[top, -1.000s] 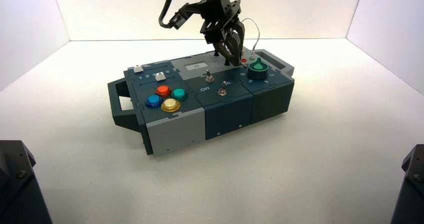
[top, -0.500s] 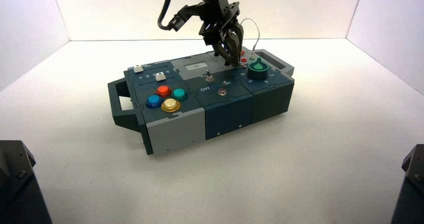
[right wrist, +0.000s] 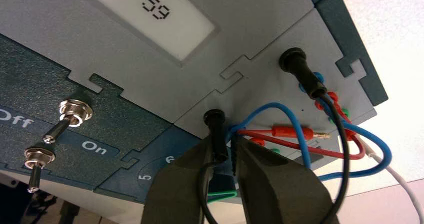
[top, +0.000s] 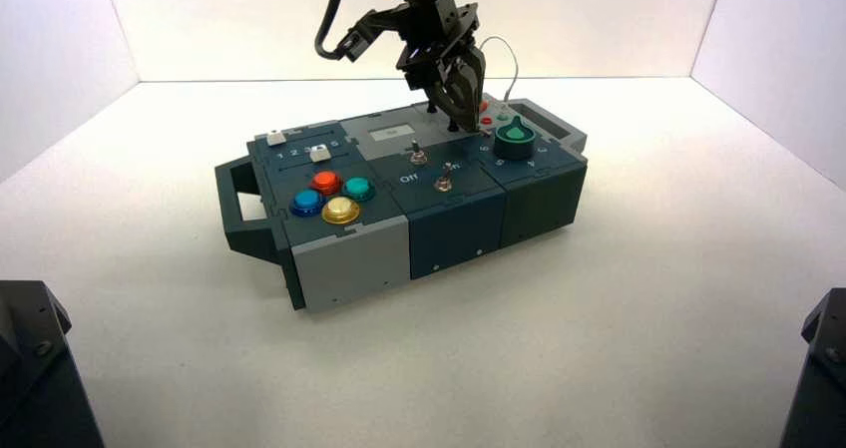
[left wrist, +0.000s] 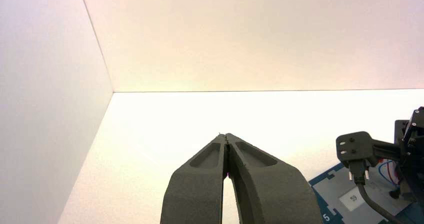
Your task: Insert the blue wire.
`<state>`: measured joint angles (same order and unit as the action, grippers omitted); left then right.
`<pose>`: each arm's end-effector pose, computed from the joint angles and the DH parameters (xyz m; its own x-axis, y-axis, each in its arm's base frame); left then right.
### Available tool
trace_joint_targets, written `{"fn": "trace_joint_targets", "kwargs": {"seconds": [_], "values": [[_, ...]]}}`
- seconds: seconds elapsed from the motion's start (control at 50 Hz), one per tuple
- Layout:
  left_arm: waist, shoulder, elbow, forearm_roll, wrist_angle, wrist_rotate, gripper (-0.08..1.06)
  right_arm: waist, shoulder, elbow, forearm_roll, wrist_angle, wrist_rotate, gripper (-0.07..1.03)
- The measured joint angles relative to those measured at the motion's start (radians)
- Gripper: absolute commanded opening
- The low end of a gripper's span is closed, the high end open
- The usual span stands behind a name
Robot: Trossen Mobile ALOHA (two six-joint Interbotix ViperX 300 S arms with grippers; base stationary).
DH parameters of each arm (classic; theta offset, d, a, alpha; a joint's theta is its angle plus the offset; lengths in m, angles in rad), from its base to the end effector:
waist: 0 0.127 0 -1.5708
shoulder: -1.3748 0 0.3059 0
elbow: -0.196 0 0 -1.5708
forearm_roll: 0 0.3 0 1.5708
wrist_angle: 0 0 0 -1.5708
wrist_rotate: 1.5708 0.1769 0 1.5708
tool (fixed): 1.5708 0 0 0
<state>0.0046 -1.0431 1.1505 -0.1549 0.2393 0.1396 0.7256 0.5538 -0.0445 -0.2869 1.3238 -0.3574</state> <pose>0.2355 -0.0054 0.2378 0.9410 -0.0322 -0.3370 0.0261 0.9994 -0.0226 0.3524 0.2477 0.0399 0.0026 -0.3645 -0.9312 -0.9284 0.3452 -0.1377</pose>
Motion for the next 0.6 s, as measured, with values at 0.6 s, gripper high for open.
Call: {"fn": "trace_joint_targets", "kwargs": {"seconds": [0.6], "values": [[0.002,0.000,0.000,0.000,0.000,0.000,-0.03,-0.005,0.008,-0.005,0.009,-0.002,0.025,-0.01]]}}
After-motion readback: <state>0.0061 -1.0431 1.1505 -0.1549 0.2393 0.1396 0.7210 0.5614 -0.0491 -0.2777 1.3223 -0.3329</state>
